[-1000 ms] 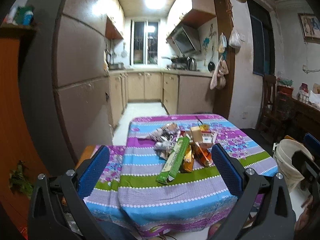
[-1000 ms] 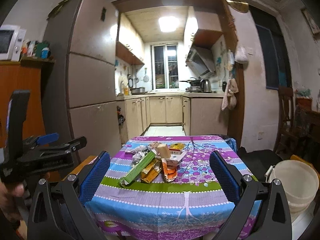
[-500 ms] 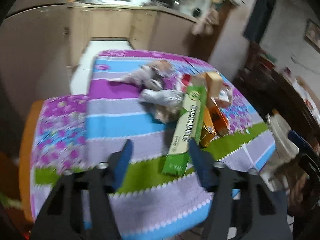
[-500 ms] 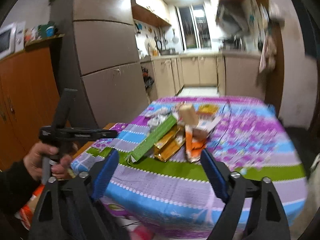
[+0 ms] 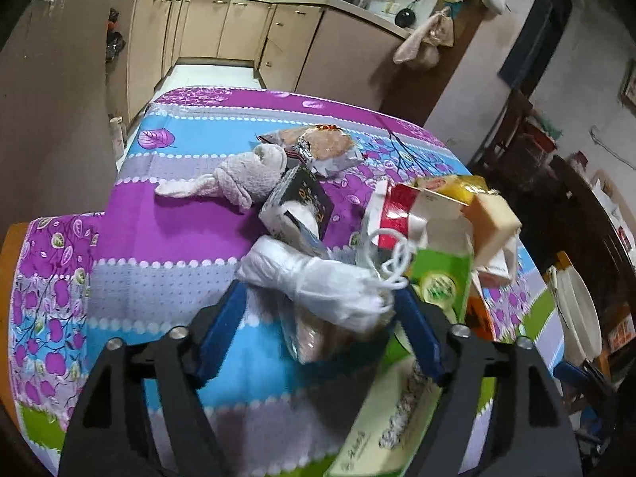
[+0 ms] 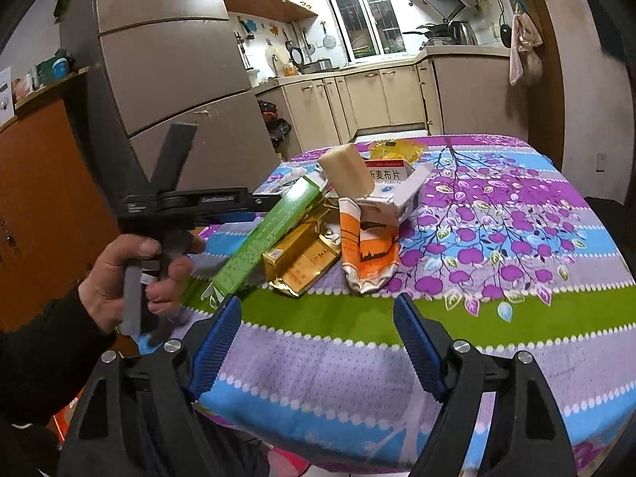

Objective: Collect trash

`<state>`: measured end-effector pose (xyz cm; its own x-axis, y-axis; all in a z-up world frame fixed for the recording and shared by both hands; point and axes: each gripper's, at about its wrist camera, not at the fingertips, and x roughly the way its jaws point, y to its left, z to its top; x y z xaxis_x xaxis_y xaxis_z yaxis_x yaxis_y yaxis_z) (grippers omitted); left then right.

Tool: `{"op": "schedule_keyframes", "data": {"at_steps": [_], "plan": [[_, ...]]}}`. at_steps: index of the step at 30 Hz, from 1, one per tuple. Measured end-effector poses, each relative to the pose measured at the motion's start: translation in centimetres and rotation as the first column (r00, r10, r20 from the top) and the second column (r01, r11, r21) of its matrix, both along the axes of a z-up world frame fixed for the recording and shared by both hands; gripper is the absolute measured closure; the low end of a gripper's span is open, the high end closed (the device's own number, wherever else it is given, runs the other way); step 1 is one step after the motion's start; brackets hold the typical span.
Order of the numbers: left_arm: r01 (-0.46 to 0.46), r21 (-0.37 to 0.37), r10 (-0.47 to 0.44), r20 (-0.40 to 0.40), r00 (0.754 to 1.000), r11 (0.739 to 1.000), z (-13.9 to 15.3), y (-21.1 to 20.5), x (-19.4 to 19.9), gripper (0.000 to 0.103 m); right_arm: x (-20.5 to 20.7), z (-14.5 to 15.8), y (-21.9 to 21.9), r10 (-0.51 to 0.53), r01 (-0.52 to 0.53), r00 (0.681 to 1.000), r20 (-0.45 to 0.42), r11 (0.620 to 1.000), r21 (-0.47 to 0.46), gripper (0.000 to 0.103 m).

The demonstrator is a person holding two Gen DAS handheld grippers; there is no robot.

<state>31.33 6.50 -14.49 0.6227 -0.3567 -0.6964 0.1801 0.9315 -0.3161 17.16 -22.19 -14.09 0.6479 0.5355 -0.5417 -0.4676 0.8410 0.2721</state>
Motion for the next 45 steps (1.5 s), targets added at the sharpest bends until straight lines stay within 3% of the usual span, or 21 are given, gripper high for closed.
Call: {"op": "schedule_keyframes", "data": {"at_steps": [2, 4, 7, 14, 18, 21, 26, 30, 34, 39, 45], "plan": [[-0.001, -0.017, 0.001, -0.001, 1.0, 1.0, -0.2, 0.1, 0.4, 0.03, 0.5, 0.2, 0.2, 0.008, -0.008, 1.0, 0.001, 1.0, -0.003, 0.024], [0.002, -0.051, -0.002, 0.011, 1.0, 0.999, 0.0, 0.6, 0.2, 0.049, 0.9, 0.6, 0.5, 0.017, -0.017, 1.0, 0.007, 1.0, -0.007, 0.024], [-0.033, -0.067, 0.035, 0.034, 0.999, 0.997, 0.4, 1.3, -0.3, 0.064, 1.5, 1.3, 0.8, 0.024, -0.024, 0.999, 0.024, 1.0, -0.014, 0.024], [-0.107, -0.095, 0.114, 0.081, 0.99, 0.99, 0.7, 3.9, -2.7, 0.072, 2.5, 1.7, 1.4, 0.03, -0.029, 0.999, 0.035, 0.999, -0.016, 0.024], [-0.128, -0.107, 0.142, 0.134, 0.981, 0.986, 2.4, 4.9, -4.4, 0.073, 3.0, 2.5, 1.8, 0.034, -0.033, 0.998, 0.046, 0.999, -0.021, 0.033], [-0.13, -0.101, 0.146, 0.17, 0.975, 0.986, 3.7, 5.0, -5.0, 0.073, 4.4, 4.3, 2.4, 0.058, -0.054, 0.996, 0.072, 0.997, -0.055, 0.039], [-0.183, -0.106, 0.201, 0.193, 0.96, 0.977, 4.7, 6.5, -5.3, 0.073, 8.2, 8.5, 5.6, 0.144, -0.134, 0.984, 0.101, 0.986, -0.097, 0.039], [-0.225, -0.124, 0.245, 0.173, 0.954, 0.966, 4.3, 8.3, -4.8, 0.073, 14.2, 10.2, 11.6, 0.246, -0.245, 0.969, -0.011, 0.958, -0.152, 0.039], [-0.248, -0.134, 0.269, 0.167, 0.949, 0.959, 4.3, 9.5, -4.8, 0.073, 20.9, 8.7, 17.6, 0.263, -0.298, 0.945, -0.195, 0.938, -0.177, 0.039], [-0.269, -0.143, 0.29, 0.156, 0.944, 0.953, 4.2, 10.9, -4.3, 0.073, 24.2, 5.4, 23.2, 0.246, -0.332, 0.93, -0.274, 0.882, -0.336, 0.039], [-0.288, -0.157, 0.308, 0.13, 0.942, 0.945, 3.0, 11.9, -3.7, 0.072, 25.7, 2.2, 26.4, 0.209, -0.337, 0.933, -0.292, 0.791, -0.511, 0.039]]}}
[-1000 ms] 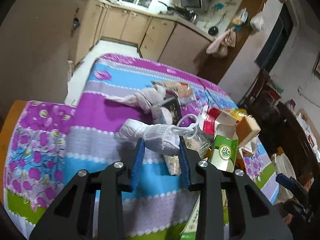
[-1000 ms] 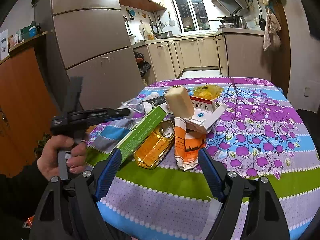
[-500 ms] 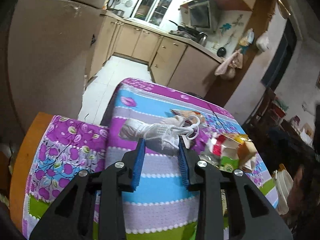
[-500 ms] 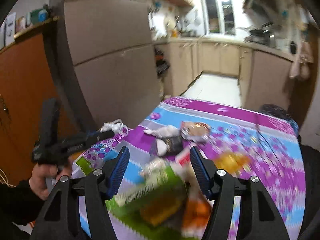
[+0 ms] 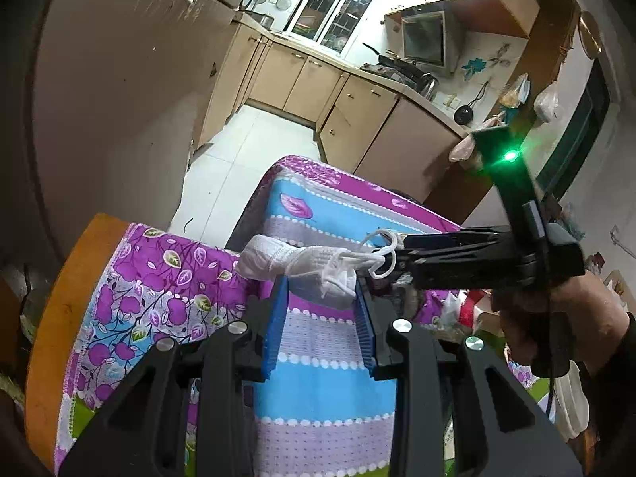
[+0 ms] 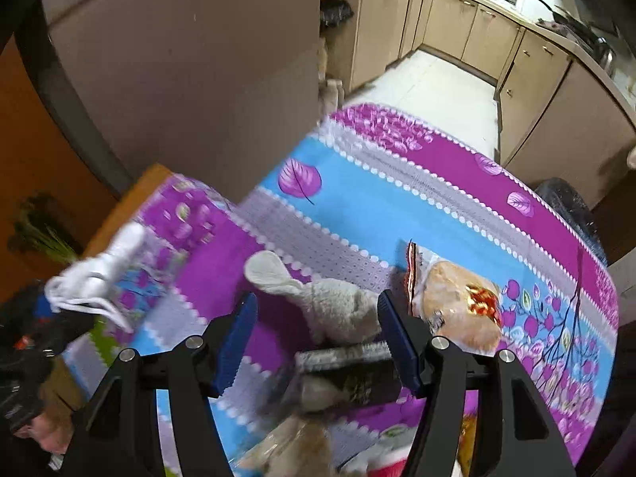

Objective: Collect trash

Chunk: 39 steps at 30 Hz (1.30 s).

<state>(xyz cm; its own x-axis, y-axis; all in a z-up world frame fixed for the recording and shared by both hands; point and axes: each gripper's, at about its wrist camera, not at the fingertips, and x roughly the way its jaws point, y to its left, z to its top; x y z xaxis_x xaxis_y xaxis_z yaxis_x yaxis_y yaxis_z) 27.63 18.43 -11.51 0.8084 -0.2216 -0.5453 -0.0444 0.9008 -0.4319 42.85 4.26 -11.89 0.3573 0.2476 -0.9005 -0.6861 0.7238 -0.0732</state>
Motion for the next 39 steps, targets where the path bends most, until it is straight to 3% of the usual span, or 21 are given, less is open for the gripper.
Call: {"op": "schedule_keyframes", "data": {"at_steps": [4, 8, 12, 18, 22, 28, 39], "plan": [[-0.001, -0.012, 0.001, -0.006, 1.0, 1.0, -0.4, -0.1, 0.5, 0.072, 0.9, -1.5, 1.1, -0.002, 0.004, 1.0, 0.024, 0.996, -0.084, 0.042], [-0.004, -0.015, 0.004, -0.004, 1.0, 1.0, -0.5, -0.3, 0.5, 0.072, 0.8, -1.5, 0.8, -0.023, 0.03, 0.998, 0.064, 0.994, -0.109, 0.061], [-0.009, -0.006, 0.009, 0.0, 1.0, 1.0, -0.3, -0.3, 0.4, 0.072, 0.7, -0.8, 0.2, -0.038, 0.044, 0.995, 0.089, 0.997, -0.069, 0.075], [-0.012, 0.021, 0.012, 0.024, 1.0, 1.0, 0.9, -1.1, -0.4, 0.072, -1.7, 3.5, -2.1, -0.094, 0.068, 0.979, 0.183, 0.987, 0.143, 0.077], [-0.021, 0.077, 0.016, 0.064, 0.998, 0.997, 2.7, -2.2, -1.3, 0.072, -6.3, 7.2, -6.2, -0.192, 0.103, 0.938, 0.289, 0.949, 0.296, 0.077], [-0.025, 0.164, 0.005, 0.122, 0.993, 0.986, 5.8, -5.6, -3.0, 0.072, -13.3, 10.1, -13.1, -0.339, 0.16, 0.855, 0.392, 0.893, 0.421, 0.077], [0.142, 0.221, -0.184, 0.183, 0.966, 0.965, 10.5, -15.7, -5.6, 0.072, -21.1, 13.6, -24.6, -0.495, 0.242, 0.739, 0.457, 0.828, 0.506, 0.077]]}}
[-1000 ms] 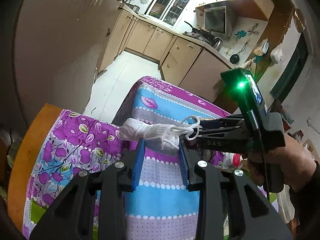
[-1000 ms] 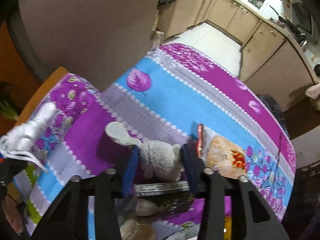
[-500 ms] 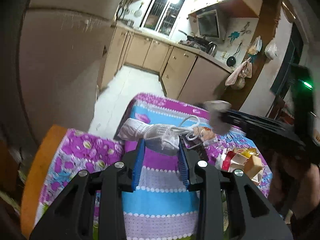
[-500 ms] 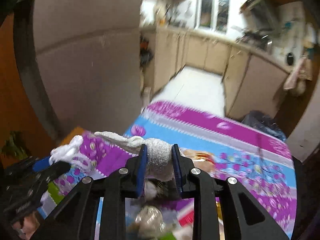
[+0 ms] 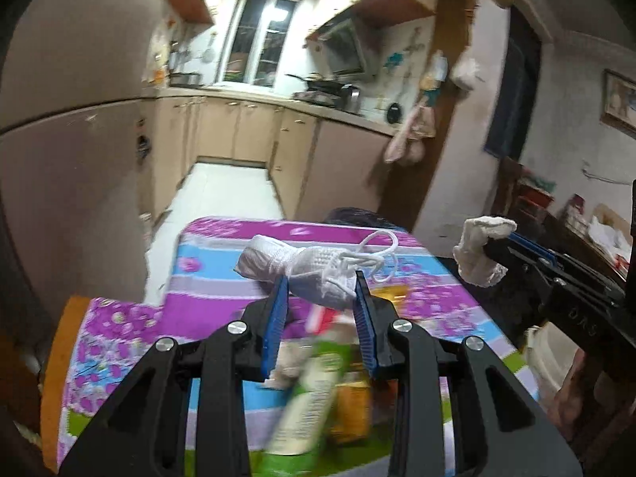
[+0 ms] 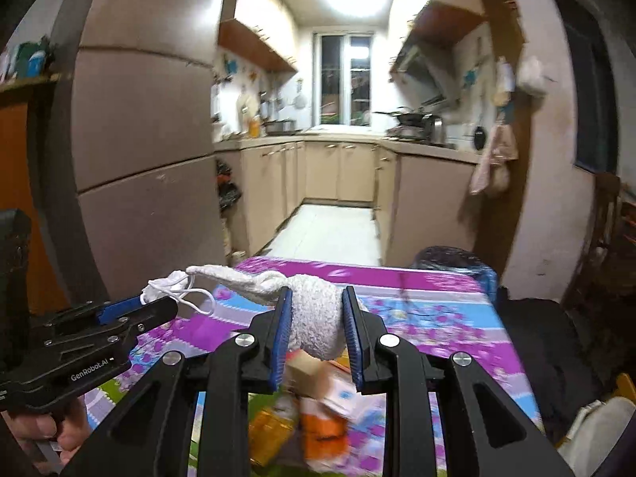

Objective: Collect trash

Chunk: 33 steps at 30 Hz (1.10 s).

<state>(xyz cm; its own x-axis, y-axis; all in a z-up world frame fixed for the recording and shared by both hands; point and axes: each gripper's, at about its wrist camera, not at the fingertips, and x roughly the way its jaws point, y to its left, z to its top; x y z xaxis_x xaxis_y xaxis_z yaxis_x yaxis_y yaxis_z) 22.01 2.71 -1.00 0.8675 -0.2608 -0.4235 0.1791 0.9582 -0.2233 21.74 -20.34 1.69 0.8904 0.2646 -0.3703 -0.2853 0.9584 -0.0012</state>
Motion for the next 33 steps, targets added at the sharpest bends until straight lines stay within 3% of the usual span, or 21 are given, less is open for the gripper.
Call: {"op": "schedule_keyframes", "data": {"at_steps": [8, 16, 23, 27, 29, 33], "plan": [[0.19, 0.003, -0.19, 0.048, 0.981, 0.982, 2.6, -10.7, -0.7, 0.072, -4.4, 1.7, -13.1, -0.213, 0.213, 0.976, 0.033, 0.977, 0.02, 0.077], [0.375, 0.02, -0.376, 0.05, 0.925, 0.927, 2.8, -21.7, -1.6, 0.072, -8.6, 1.9, -26.3, -0.407, 0.406, 0.913, 0.037, 0.914, 0.017, 0.076], [0.475, 0.033, -0.476, 0.018, 0.879, 0.879, 2.2, -28.6, -1.5, 0.072, -10.9, 1.3, -36.0, -0.517, 0.517, 0.856, 0.009, 0.856, 0.009, 0.076], [0.55, 0.041, -0.549, -0.028, 0.835, 0.834, 2.0, -33.1, -1.2, 0.072, -10.3, -0.2, -44.3, -0.569, 0.571, 0.813, -0.124, 0.82, -0.02, 0.076], [0.615, 0.036, -0.61, -0.093, 0.787, 0.788, 1.4, -36.0, -0.5, 0.072, -9.3, -1.8, -47.9, -0.578, 0.583, 0.787, -0.215, 0.811, -0.042, 0.076], [0.687, 0.029, -0.666, -0.216, 0.714, 0.726, -1.0, -41.2, 0.6, 0.072, -7.5, -6.2, -53.9, -0.559, 0.587, 0.721, -0.409, 0.807, -0.068, 0.076]]}}
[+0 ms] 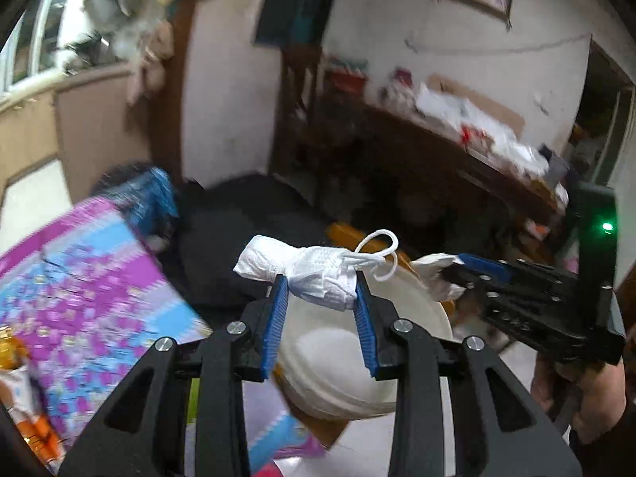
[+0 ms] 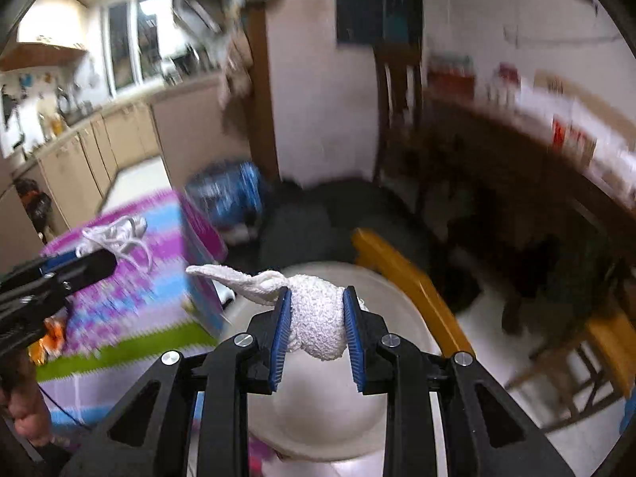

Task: Collect trash
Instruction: 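Carry the white cloth over the white basin with both tools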

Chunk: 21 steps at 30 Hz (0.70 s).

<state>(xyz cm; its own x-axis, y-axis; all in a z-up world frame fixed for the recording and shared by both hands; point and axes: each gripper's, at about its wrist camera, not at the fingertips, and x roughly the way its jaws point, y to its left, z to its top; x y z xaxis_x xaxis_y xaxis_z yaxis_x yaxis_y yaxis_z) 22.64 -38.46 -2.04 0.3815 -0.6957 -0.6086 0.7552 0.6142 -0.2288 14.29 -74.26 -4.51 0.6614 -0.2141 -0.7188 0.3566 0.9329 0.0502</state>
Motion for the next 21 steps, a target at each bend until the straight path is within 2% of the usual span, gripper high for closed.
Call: {"op": "schedule_keyframes", "data": {"at_steps": [4, 7, 10, 11, 21], "plan": [[0.048, 0.084, -0.042, -0.073, 0.996, 0.995, -3.0, -4.2, 0.3, 0.072, 0.4, -3.9, -1.8, -0.011, 0.017, 0.995, -0.097, 0.998, 0.062, 0.076], [0.072, 0.147, -0.057, -0.104, 0.993, 0.987, -5.2, -6.4, 0.2, 0.072, 0.8, -6.0, -2.2, -0.024, 0.036, 0.993, -0.119, 0.995, 0.096, 0.076], [0.067, 0.178, -0.046, -0.123, 0.991, 0.982, -6.7, -7.3, 0.5, 0.072, 0.3, -7.5, -2.3, -0.026, 0.041, 0.991, -0.133, 0.993, 0.108, 0.075], [0.068, 0.185, -0.045, -0.128, 0.991, 0.98, -7.1, -7.4, 0.5, 0.072, -0.1, -8.0, -0.8, -0.028, 0.043, 0.991, -0.134, 0.993, 0.111, 0.075], [0.074, 0.222, -0.044, -0.138, 0.989, 0.972, -8.8, -9.0, 0.3, 0.068, -0.6, -8.6, -0.1, -0.033, 0.05, 0.99, -0.134, 0.991, 0.123, 0.074]]}}
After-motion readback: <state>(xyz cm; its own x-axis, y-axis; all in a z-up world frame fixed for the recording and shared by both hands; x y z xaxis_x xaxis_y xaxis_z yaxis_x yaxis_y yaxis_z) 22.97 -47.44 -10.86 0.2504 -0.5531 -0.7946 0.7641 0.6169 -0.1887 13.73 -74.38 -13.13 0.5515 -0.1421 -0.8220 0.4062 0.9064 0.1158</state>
